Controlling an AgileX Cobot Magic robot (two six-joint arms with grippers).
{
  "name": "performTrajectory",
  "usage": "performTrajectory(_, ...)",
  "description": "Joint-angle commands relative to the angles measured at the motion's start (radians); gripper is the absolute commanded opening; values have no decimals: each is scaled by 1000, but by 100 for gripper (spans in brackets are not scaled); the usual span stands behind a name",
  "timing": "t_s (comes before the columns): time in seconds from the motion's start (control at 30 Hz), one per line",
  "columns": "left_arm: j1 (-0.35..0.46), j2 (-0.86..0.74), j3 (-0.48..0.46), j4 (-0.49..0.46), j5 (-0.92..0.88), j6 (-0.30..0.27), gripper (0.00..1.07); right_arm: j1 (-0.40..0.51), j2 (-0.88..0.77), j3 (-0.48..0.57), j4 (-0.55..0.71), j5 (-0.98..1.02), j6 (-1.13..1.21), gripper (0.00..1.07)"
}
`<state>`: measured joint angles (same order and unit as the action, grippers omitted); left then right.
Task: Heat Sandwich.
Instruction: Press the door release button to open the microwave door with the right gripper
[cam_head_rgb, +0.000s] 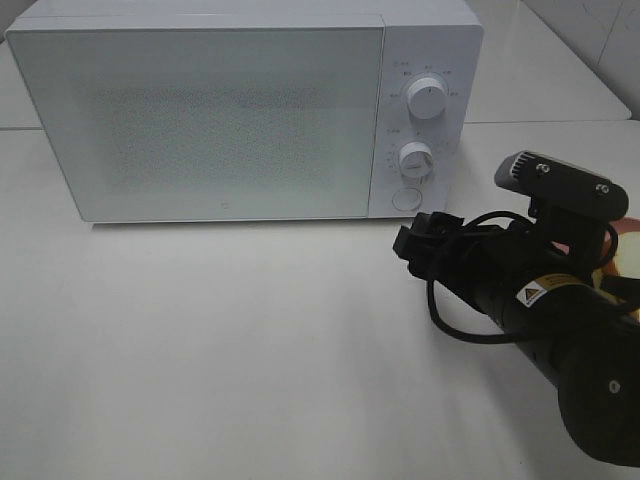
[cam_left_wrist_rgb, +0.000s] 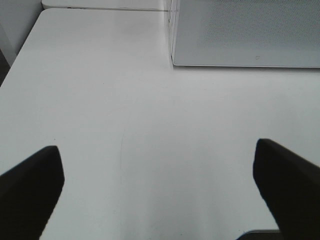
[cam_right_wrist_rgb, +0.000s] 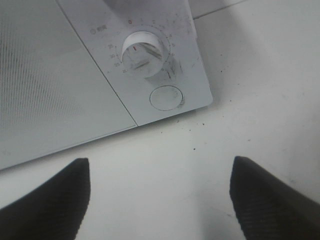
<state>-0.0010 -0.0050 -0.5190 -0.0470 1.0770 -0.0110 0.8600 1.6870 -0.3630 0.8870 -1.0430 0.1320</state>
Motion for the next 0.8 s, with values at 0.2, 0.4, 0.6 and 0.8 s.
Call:
performTrajectory(0.2, 0, -19, 3, -3, -7, -8, 98, -31, 0, -1, -4, -1, 553, 70)
performTrajectory(0.4, -1, -17, 3, -2, -7, -8, 98, -36, 0, -1, 9, 10, 797, 60)
performTrajectory(0.6, -1, -17, 3, -2, -7, -8, 98, -36, 0, -1, 9, 15, 1066, 36)
performTrajectory(0.8, -1, -17, 3, -2, -7, -8, 98, -36, 0, -1, 8, 23, 1091, 0)
